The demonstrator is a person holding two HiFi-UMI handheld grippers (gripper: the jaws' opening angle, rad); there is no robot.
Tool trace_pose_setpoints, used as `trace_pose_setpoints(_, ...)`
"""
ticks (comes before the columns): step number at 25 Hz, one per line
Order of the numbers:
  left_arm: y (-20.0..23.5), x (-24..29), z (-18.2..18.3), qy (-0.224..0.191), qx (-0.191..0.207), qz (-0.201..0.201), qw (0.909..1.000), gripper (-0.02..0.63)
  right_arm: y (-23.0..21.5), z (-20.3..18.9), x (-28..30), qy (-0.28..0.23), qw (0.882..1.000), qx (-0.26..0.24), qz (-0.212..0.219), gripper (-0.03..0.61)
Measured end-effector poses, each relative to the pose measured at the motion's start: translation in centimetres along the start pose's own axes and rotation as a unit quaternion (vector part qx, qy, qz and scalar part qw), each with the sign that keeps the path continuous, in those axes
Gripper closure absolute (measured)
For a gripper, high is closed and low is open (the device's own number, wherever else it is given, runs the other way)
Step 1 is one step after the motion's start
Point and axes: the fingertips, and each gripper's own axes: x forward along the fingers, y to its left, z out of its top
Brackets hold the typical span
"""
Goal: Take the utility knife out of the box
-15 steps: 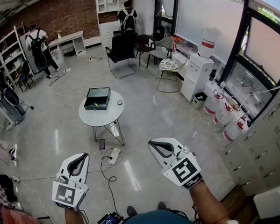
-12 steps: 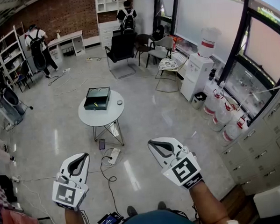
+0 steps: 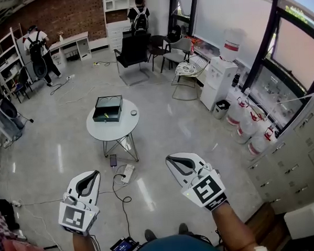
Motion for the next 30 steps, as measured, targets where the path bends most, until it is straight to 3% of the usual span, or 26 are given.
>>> trace_pose_setpoints(13, 5.9, -1.7, -2.7, -0.010, 0.000, -0.020, 0.9997, 0.595, 3.3, 2.6, 4.6, 0.003, 0.999, 0.028, -0.034, 0.540)
trace_pose_setpoints(18, 7.5, -0.6, -3.8, -0.017, -0.010, -0.022, 0.9996, 0.595, 1.9, 2.9, 7.1, 0.003, 0.999, 0.023, -0.034, 0.540)
trace_pose_setpoints(30, 13.5, 8.0, -4.9, 0.036, -0.017, 0.051, 0.9979, 0.595, -6.9, 2.1, 19.4, -0.026, 0.998, 0.027, 0.054, 0.540)
